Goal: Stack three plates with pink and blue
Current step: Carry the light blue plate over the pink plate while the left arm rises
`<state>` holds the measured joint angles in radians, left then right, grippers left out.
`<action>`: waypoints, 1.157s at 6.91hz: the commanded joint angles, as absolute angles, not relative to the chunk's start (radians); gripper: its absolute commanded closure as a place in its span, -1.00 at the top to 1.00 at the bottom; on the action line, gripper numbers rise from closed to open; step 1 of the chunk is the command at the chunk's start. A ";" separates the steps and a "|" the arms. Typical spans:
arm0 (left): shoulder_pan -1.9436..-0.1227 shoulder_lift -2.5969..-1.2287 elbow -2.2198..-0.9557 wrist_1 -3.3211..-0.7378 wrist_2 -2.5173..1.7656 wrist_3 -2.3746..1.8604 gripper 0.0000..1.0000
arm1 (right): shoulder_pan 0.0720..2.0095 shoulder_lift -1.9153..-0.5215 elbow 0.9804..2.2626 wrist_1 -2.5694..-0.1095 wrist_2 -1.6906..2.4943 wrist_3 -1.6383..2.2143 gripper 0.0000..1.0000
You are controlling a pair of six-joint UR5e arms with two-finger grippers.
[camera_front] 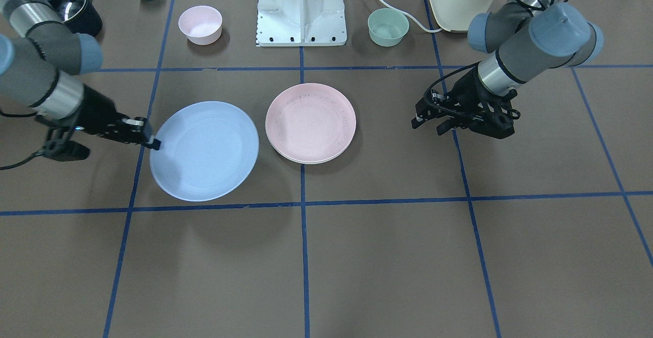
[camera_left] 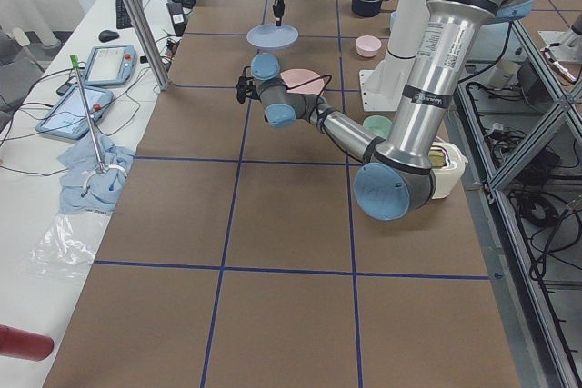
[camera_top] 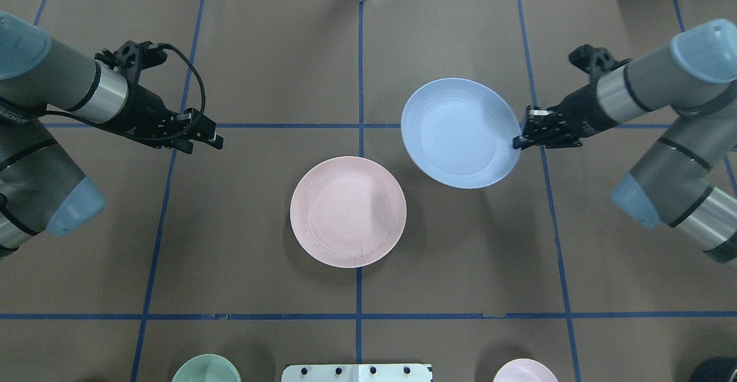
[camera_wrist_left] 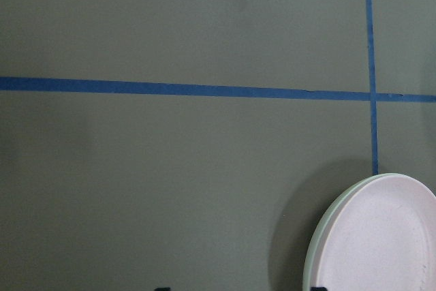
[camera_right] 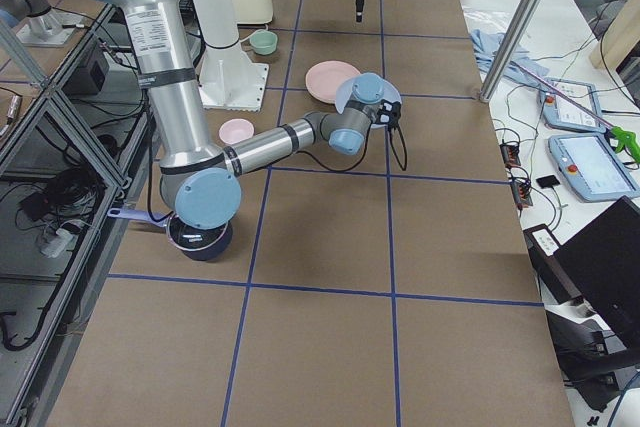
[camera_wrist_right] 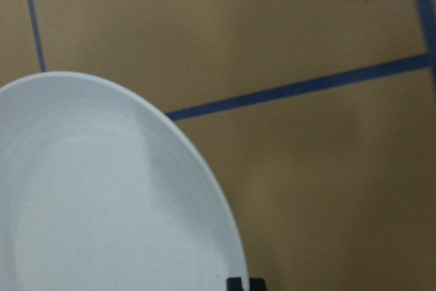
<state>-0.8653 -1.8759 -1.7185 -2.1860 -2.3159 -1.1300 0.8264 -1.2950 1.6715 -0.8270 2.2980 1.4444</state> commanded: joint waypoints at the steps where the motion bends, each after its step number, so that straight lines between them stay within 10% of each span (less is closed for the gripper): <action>1: -0.906 -1.871 -1.712 -2.156 -2.316 -1.054 0.48 | 0.601 -1.235 1.756 -0.888 2.101 1.618 -1.00; 8: -0.930 -1.870 -1.717 -2.097 -2.313 -0.979 0.49 | 0.494 -1.144 1.756 -1.075 2.011 1.623 -1.00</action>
<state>-0.9310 -1.8702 -1.7160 -2.0967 -2.3138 -0.9786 0.4968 -1.1492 1.7584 -1.0752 2.0239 1.6225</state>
